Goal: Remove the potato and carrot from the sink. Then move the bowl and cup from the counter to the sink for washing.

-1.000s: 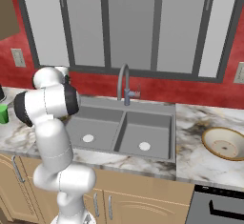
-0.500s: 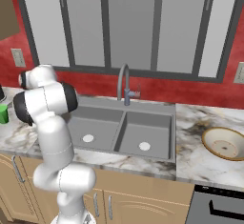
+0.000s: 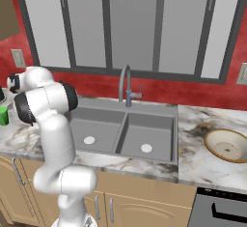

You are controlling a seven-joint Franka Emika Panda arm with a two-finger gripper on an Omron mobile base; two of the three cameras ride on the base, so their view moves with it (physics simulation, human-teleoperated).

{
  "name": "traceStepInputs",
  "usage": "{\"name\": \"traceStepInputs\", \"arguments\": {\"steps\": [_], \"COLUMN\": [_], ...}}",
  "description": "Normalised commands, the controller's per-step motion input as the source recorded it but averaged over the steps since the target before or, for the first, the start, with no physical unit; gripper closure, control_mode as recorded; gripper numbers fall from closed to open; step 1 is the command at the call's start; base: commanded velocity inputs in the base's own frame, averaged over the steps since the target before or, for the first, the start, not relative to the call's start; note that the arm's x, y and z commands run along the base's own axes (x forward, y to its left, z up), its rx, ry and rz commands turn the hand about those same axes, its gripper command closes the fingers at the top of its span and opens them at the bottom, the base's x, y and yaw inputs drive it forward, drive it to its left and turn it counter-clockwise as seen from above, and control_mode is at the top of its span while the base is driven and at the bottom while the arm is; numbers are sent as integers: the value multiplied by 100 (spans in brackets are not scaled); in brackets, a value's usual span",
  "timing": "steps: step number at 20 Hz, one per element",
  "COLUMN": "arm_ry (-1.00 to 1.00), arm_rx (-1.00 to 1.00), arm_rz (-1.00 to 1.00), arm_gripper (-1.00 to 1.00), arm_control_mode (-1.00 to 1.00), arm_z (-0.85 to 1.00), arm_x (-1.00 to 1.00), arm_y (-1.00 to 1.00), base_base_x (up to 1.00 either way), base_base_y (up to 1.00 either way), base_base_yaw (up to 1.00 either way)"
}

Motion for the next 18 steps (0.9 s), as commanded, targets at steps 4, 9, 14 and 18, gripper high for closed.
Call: {"name": "traceStepInputs", "arguments": {"steps": [4, 9, 14, 18], "arm_ry": [0, 5, 10, 10], "arm_rx": [0, 0, 0, 0], "arm_rz": [0, 0, 0, 0], "arm_gripper": [100, 100, 100, 100], "arm_control_mode": [-100, -100, -100, -100], "arm_z": [-9, -21, -28, -31], "arm_x": [-1, 0, 0, 0], "arm_y": [47, 35, 25, 18], "base_base_x": [0, 0, 0, 0], "base_base_y": [0, 0, 0, 0], "base_base_yaw": [0, 0, 0, 0]}}
